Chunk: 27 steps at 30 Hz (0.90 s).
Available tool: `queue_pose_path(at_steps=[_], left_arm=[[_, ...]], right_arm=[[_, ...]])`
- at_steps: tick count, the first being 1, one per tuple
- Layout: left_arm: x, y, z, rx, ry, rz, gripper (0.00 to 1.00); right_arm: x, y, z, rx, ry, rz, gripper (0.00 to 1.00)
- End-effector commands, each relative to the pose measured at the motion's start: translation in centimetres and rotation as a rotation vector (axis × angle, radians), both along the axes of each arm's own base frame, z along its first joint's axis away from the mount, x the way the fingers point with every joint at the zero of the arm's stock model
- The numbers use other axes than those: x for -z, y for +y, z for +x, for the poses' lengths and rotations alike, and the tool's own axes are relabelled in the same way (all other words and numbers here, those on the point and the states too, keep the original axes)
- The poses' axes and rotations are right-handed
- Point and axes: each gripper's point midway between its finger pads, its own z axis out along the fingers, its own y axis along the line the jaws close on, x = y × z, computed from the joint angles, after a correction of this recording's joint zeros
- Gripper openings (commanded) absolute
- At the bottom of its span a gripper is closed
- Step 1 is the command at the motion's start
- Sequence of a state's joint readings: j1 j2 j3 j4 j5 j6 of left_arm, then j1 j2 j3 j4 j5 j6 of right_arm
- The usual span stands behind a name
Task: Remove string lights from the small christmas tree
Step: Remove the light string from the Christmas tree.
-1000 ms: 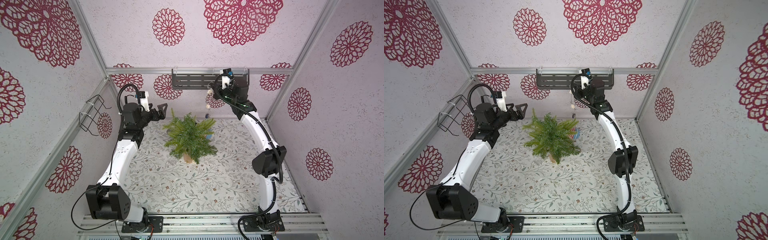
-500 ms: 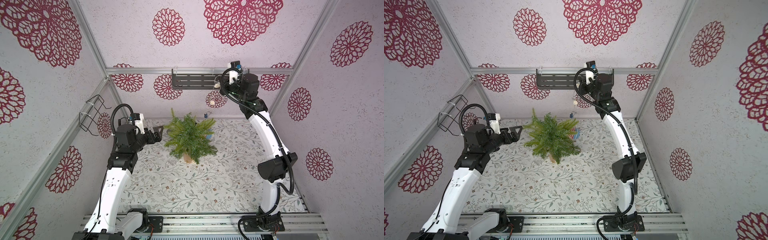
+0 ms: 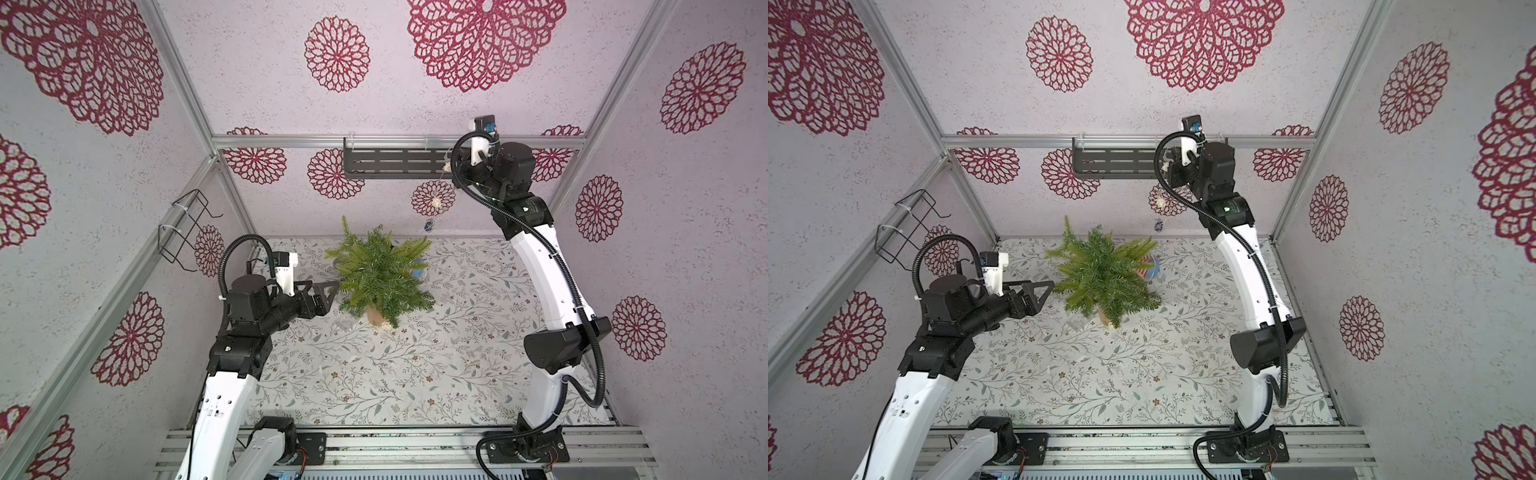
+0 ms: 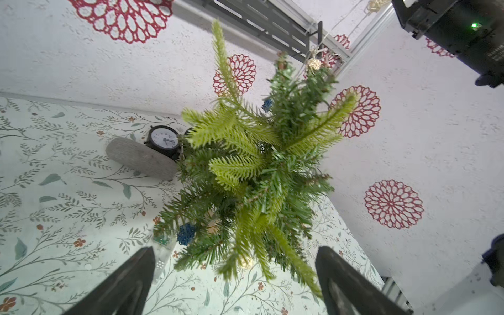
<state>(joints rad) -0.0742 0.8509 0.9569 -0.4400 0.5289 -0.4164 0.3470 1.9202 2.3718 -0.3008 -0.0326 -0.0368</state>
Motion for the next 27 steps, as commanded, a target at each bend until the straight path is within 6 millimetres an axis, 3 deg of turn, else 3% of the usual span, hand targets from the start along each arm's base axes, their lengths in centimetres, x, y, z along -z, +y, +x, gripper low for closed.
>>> queue_pose_path(at_steps=[1, 9, 19, 27], left_arm=[[0.3, -1.3, -1.3, 0.081, 0.005, -0.021, 0.96], [0.9, -3.4, -2.6, 0.189, 0.004, -0.044, 0.96], [1.5, -3.6, -2.9, 0.177, -0.01, -0.065, 0.95], [1.6, -3.5, -3.1, 0.175, -0.011, -0.061, 0.94]], right_arm=[[-3.8, -1.9, -3.0, 0.046, -0.081, 0.005, 0.0], [-6.2, -3.2, -5.2, 0.082, -0.132, -0.002, 0.0], [-7.3, -4.0, -7.2, 0.085, -0.147, 0.002, 0.0], [-8.9, -5.1, -10.0, 0.093, -0.187, 0.006, 0.0]])
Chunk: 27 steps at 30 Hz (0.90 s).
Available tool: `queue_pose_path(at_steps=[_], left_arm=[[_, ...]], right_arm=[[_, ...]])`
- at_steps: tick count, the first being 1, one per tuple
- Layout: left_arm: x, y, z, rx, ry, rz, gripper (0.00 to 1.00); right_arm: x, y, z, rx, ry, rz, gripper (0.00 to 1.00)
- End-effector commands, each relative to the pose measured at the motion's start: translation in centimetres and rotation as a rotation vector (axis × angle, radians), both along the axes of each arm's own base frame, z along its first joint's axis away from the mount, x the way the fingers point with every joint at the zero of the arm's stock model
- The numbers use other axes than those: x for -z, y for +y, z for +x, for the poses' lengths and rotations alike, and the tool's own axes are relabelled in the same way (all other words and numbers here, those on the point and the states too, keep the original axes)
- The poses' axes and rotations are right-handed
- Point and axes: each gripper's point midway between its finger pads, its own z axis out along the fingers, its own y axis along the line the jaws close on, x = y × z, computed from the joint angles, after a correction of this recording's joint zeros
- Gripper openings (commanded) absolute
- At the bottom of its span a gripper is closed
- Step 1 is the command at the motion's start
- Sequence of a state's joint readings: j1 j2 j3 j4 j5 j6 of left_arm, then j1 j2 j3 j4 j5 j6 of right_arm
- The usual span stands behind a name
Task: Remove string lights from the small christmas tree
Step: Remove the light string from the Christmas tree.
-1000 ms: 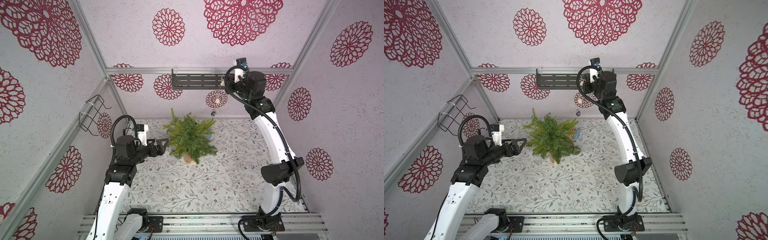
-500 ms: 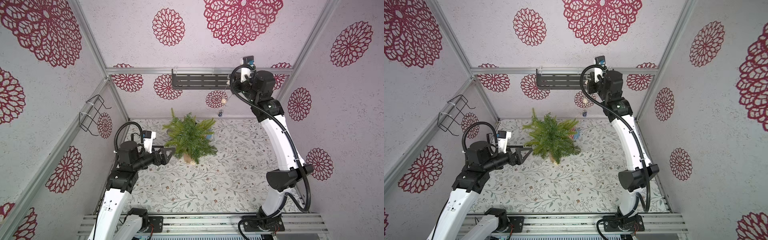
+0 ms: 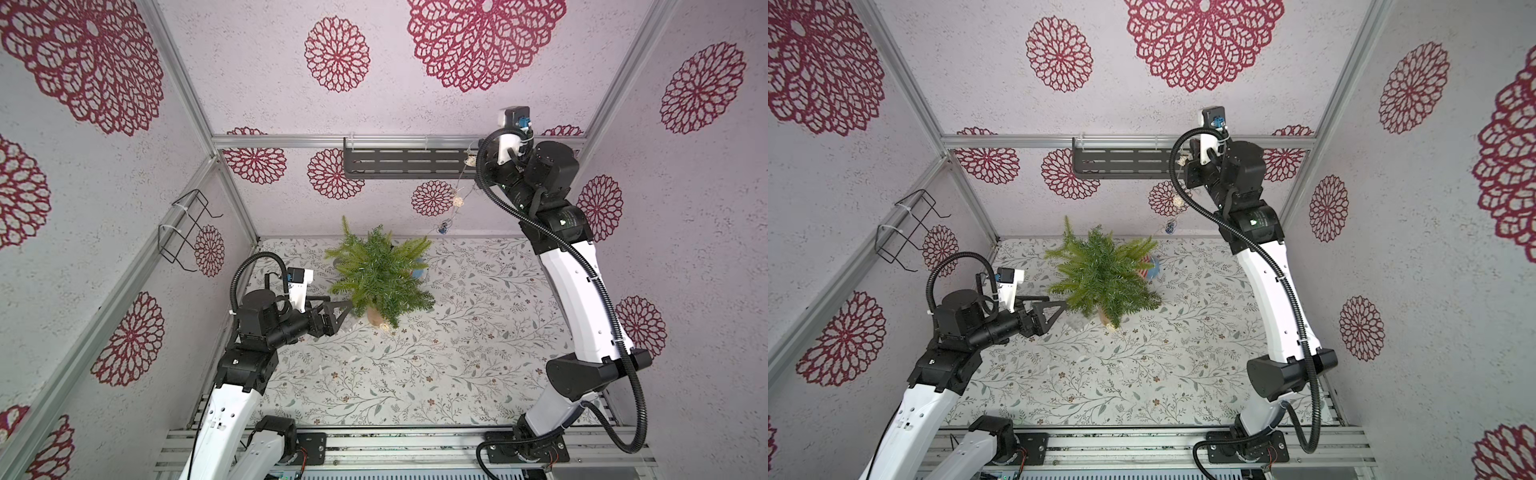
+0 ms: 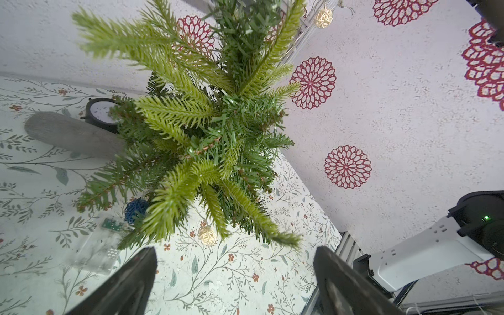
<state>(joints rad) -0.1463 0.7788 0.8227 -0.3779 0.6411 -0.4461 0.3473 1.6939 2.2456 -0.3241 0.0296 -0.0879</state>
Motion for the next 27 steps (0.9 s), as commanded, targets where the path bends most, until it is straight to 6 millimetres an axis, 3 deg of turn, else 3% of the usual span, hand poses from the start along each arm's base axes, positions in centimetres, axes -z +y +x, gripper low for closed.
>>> queue_pose_path(at_steps=[1, 6, 18, 27], left_arm=[[-0.9, -0.1, -0.1, 0.002, -0.034, -0.004, 0.95], [-0.2, 0.0, 0.1, -0.008, -0.022, 0.0, 0.96], [0.6, 0.1, -0.1, -0.014, -0.01, 0.002, 0.96], [0.9, 0.2, -0.3, -0.02, -0.004, 0.005, 0.96]], right_arm=[[-4.0, -1.7, -3.5, 0.027, -0.106, 0.022, 0.0], [-4.7, -2.2, -5.5, 0.015, -0.124, 0.03, 0.0], [-3.8, -4.4, -9.8, 0.048, -0.124, 0.031, 0.0], [-3.2, -5.8, -12.0, 0.081, -0.096, 0.03, 0.0]])
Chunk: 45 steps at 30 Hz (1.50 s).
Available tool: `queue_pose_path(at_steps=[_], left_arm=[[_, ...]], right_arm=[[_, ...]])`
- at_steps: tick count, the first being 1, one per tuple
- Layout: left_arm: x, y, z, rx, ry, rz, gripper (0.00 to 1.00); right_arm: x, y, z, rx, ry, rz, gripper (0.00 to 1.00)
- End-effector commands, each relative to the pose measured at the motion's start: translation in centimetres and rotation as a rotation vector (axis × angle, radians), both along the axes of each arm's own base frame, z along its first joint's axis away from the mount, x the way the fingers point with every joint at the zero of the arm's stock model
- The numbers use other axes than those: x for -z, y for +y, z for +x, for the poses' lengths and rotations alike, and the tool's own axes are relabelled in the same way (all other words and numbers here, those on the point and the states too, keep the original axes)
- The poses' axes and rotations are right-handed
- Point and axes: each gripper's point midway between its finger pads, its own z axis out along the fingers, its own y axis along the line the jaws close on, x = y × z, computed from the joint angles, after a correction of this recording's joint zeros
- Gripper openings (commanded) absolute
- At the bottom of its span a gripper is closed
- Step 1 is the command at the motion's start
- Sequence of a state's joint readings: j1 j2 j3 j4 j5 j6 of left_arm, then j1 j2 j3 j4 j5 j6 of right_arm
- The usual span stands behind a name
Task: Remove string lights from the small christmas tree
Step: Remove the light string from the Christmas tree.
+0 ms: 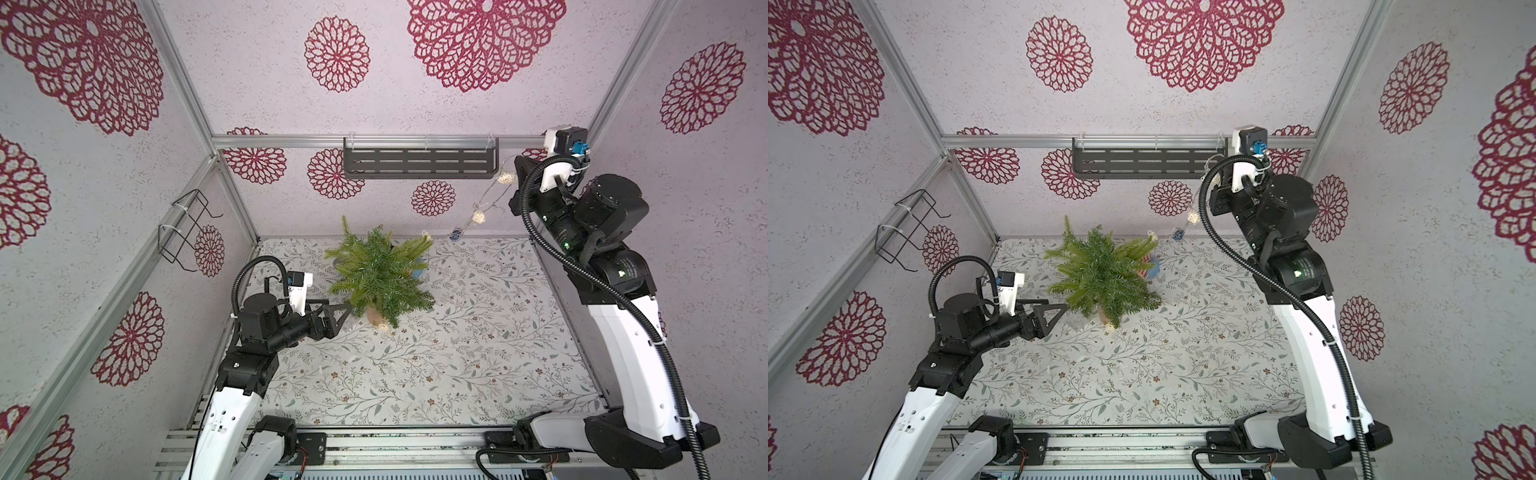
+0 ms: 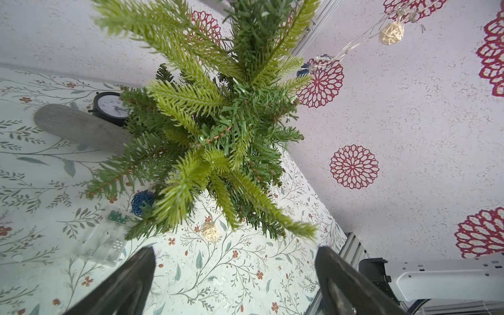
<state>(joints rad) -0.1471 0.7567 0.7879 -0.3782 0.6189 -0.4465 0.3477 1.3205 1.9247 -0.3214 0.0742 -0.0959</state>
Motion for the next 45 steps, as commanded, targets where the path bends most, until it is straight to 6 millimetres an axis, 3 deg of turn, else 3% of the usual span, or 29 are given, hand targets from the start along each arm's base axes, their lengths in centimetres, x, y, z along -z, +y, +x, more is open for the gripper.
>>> queue_pose_path(at_steps=[1, 10, 20, 27, 38, 45], left_arm=[[0.0, 0.0, -0.2, -0.003, -0.014, -0.004, 0.96], [0.6, 0.1, -0.2, -0.014, -0.015, 0.002, 0.97], [0.8, 0.1, 0.3, -0.014, -0.007, 0.008, 0.97], [0.8, 0.1, 0.3, -0.017, -0.006, 0.006, 0.97], [1.5, 0.2, 0.4, -0.024, 0.013, 0.004, 0.97], [1.9, 0.2, 0.6, -0.032, 0.015, 0.002, 0.97]], right_arm=[[-1.4, -1.5, -2.1, 0.042, -0.038, 0.011, 0.0], [0.6, -3.1, -2.8, 0.113, 0.017, -0.004, 0.0], [-0.8, -5.4, -4.4, 0.219, 0.004, -0.028, 0.0], [0.6, -7.3, -4.6, 0.323, 0.043, -0.044, 0.0], [8.9, -7.9, -1.1, 0.432, 0.194, -0.068, 0.0], [16.3, -8.6, 2.7, 0.502, 0.336, -0.106, 0.0]])
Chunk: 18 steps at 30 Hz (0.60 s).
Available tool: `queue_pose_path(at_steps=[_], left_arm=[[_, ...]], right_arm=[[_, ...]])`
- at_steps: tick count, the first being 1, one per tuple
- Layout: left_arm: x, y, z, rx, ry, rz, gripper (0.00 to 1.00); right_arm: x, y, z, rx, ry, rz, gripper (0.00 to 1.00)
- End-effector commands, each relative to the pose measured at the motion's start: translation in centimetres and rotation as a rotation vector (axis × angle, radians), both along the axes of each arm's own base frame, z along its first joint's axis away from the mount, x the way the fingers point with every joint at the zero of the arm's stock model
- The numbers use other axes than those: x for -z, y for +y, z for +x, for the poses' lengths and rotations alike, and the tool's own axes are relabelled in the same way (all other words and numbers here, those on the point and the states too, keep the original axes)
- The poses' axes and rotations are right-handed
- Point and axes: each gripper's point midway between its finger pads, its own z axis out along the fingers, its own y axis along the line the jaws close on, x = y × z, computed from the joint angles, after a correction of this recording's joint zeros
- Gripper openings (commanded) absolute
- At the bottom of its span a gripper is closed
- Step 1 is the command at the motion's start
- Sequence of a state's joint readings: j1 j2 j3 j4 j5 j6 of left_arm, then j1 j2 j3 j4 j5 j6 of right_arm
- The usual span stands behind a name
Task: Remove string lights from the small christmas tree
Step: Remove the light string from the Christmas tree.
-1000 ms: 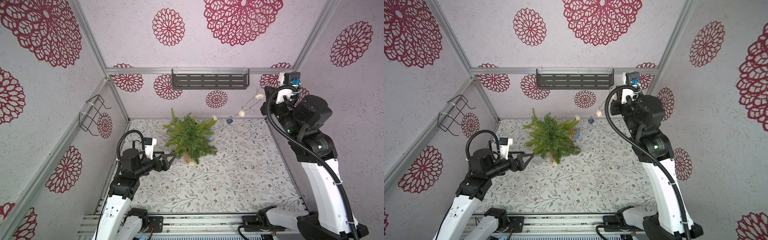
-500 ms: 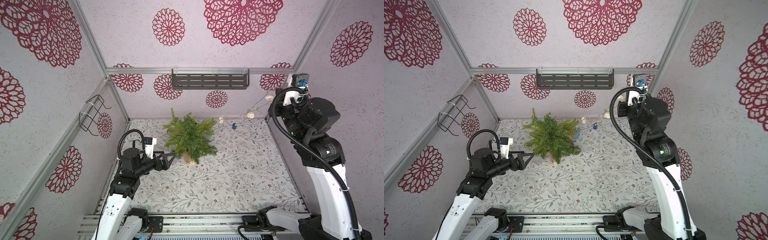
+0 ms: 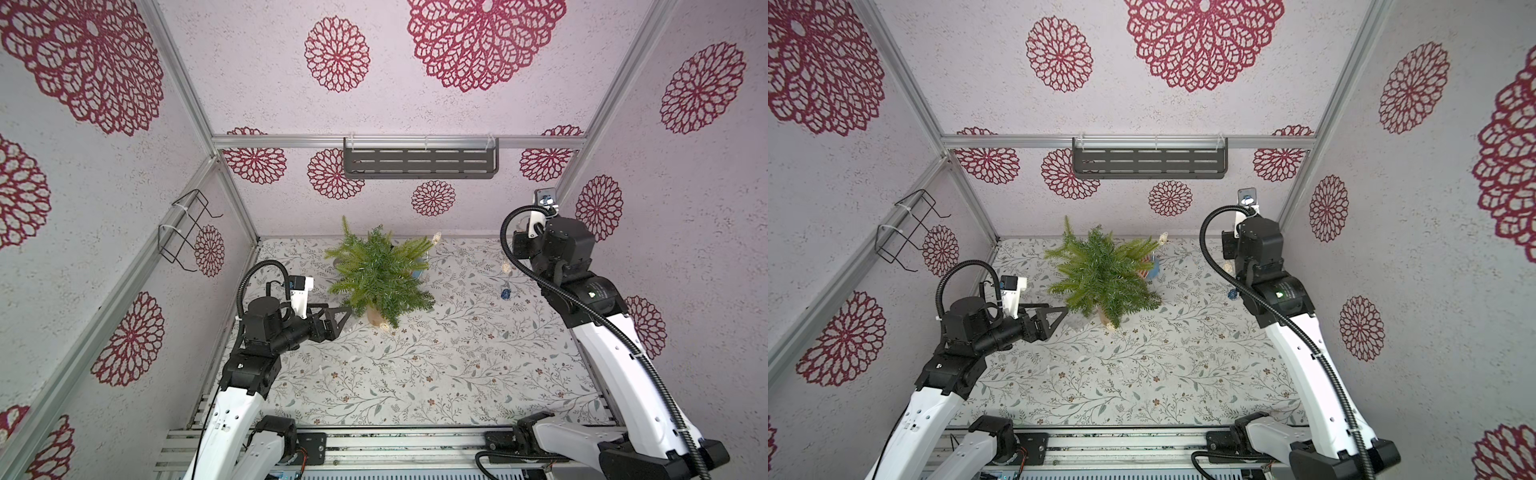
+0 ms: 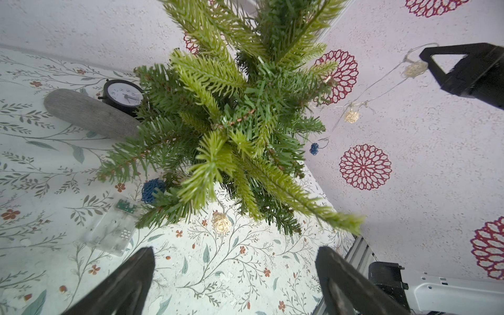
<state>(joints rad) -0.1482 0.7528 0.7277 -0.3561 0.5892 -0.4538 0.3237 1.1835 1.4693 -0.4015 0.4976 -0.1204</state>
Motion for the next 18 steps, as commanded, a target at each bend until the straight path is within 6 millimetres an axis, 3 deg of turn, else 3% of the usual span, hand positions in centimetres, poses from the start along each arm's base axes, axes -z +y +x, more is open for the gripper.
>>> queue_pose_path(at_steps=[1, 5, 8, 11, 14, 18], left_arm=[[-0.3, -0.1, 0.3, -0.004, -0.022, -0.009, 0.97], [-0.4, -0.2, 0.5, 0.002, -0.02, -0.017, 0.97], [-0.6, -0.2, 0.5, 0.001, -0.019, -0.021, 0.97], [-0.8, -0.2, 0.5, 0.002, -0.024, -0.014, 0.97], [-1.0, -0.3, 0.7, 0.004, -0.02, -0.01, 0.97], [-0.8, -0.5, 1.1, 0.008, -0.003, -0.022, 0.96]], right_arm=[[0.8, -1.1, 1.4, 0.066, -0.023, 0.04, 0.0], [4.2, -2.7, 3.5, 0.122, 0.045, 0.063, 0.0], [4.3, -3.4, 4.8, 0.137, 0.048, 0.075, 0.0], [1.2, -3.5, 5.9, 0.119, 0.001, 0.066, 0.0], [-3.6, -2.7, 6.8, 0.073, -0.088, 0.068, 0.0], [-8.3, -0.6, 8.1, -0.044, -0.19, 0.07, 0.0]])
